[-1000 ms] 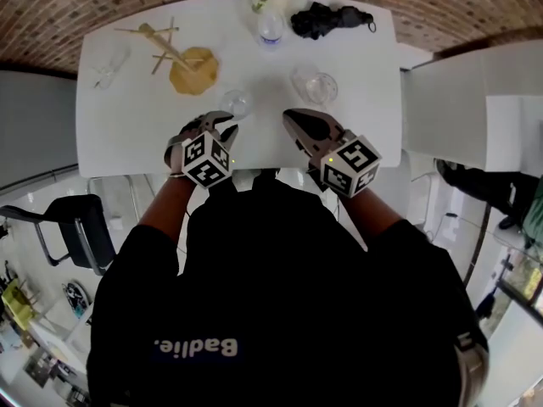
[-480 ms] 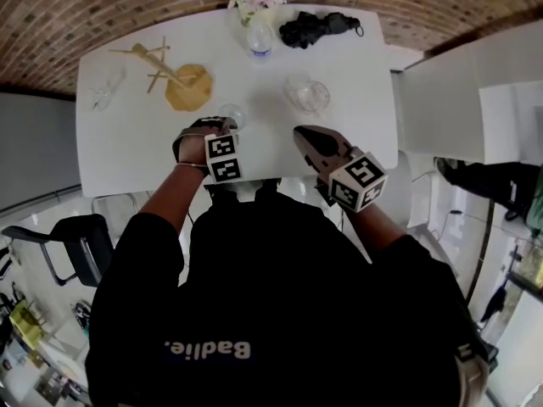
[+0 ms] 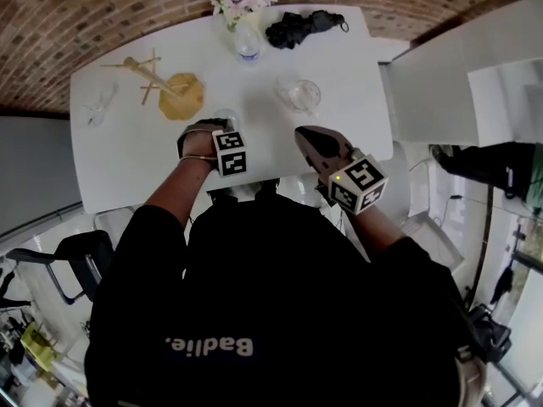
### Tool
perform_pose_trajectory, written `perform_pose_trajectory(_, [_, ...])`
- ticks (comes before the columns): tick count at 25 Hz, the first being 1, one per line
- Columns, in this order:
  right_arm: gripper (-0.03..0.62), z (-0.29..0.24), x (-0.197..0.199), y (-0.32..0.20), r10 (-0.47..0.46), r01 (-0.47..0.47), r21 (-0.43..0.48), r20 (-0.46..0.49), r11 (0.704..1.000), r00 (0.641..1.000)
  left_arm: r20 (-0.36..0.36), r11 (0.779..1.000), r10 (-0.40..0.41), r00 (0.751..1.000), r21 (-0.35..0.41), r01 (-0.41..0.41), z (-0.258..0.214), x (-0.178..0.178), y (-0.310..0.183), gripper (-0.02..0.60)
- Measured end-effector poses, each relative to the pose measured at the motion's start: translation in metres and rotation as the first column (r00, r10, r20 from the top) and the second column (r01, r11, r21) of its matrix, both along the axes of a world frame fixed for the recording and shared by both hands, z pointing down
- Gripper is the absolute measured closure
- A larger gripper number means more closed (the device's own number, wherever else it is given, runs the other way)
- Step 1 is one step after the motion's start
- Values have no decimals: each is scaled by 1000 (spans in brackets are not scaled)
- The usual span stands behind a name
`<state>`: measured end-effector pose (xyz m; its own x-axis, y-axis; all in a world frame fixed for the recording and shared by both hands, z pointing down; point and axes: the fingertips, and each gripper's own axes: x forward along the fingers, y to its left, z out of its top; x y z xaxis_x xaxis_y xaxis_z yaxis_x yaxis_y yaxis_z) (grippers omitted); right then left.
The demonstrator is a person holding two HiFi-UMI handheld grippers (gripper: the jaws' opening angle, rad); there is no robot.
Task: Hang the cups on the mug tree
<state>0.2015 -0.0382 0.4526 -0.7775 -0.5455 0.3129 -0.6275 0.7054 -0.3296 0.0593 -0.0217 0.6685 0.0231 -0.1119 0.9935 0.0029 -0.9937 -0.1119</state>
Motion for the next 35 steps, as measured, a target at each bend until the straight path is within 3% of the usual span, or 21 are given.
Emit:
perform_pose_trajectory(4, [563,-4,-5,-1,33,-33,-4,-6,999,999,-14,999,42,999,-33,-42,-1,-1,4,532])
perform_pose_trajectory(9, [563,-9,-19,1,59,-59,-6,-19,998,998,-139,996,67,988,-48,-75,-15,2,10,541])
perform_pose_trajectory(21, [563,-14,-74,8,89,-89,-4,-65,996,994,-412,1000,14,911,-6,-18,-73,-19,18,546])
perform_pose_trajectory(30, [563,-13,-124,9,94,-92,28,-101,995,990,-571,1000,18,821,19,-9,-119,-54,18,548])
perform_pose_trajectory(32, [563,-14,-134,9,86,-82,35,-116,996,990,-624,1000,-8,782,-3,7,-127,-58,19,548])
perform_pose_trajectory(35, [563,-9,-145,11,62,-57,36,-149,998,987,-715,998,-65,696,-59,33,-134,-63,20,549])
